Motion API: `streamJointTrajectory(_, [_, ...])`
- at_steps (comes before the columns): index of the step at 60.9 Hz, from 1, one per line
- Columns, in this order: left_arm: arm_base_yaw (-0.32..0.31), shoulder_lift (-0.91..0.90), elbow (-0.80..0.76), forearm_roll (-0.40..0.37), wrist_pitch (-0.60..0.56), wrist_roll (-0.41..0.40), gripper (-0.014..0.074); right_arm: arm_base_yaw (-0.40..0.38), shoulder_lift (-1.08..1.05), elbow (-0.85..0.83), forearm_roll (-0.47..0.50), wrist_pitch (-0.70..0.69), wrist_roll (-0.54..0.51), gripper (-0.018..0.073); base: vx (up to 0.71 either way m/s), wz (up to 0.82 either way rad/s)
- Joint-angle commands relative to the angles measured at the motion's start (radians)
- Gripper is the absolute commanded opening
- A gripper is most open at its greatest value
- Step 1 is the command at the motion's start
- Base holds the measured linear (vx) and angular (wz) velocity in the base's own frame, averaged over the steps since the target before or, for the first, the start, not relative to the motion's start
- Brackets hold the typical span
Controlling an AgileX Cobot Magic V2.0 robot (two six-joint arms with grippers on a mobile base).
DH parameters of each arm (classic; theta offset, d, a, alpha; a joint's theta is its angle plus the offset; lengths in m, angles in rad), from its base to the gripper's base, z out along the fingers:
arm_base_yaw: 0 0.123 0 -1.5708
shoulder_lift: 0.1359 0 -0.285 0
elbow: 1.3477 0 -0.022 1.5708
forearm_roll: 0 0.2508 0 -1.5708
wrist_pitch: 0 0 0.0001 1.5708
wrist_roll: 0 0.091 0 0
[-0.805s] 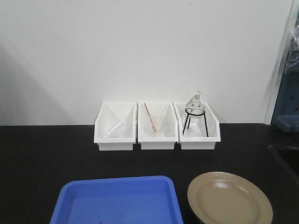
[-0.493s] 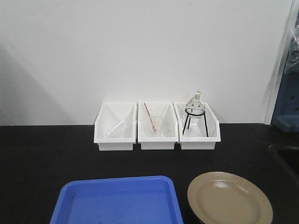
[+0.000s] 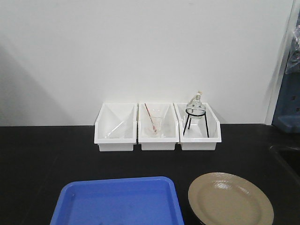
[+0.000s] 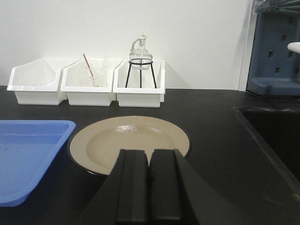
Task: Place disk in tray to left cabinet
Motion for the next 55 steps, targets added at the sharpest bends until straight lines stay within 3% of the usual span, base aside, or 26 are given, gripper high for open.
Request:
streamJointTrajectory(1, [-0.003,-0.015,0.018,-0.003,-0.2,-0.01,-0.0006,-0.003,-0.013,0.022,-0.014,-0.083,-0.009,-0.0005,0.0,0.0])
streamJointTrajectory(11, [-0.003,-0.015,0.016,-0.003,-0.336,-0.01,-0.0006,-0.003,-0.013,0.021,-0.014,-0.088,-0.009,-0.0005,0.0,0.0])
streamJointTrajectory(24, [-0.003,-0.015,-0.098,-0.004,-0.323,-0.012,-0.0006,-0.003,-0.013,-0.081,0.016,-0.143,0.017,-0.0003,0.0,0.0])
streamJointTrajectory(32, [-0.003,0.024,-0.281,-0.004,-0.224,-0.011,-0.0006,-0.003,0.009,-0.247,0.014,-0.048,0.017,-0.0001,0.0,0.0])
streamJointTrajectory(40, [-0.003,0.148,-0.45,-0.004,-0.041,-0.009,-0.0006,-0.003,0.095,-0.391,0.002,0.072,0.013,0.0003,0.0,0.0])
streamJointTrajectory(46, [-0.003,0.24,-0.507,-0.004,0.042,-0.009,-0.0006,-0.003,0.18,-0.451,-0.026,0.112,0.013,0.0007,0.0,0.0])
streamJointTrajectory(55, [-0.003,0.322,-0.511,-0.004,0.066,-0.009,-0.0006,-0.003,0.282,-0.458,-0.052,0.096,0.013,0.0013,0.0,0.0])
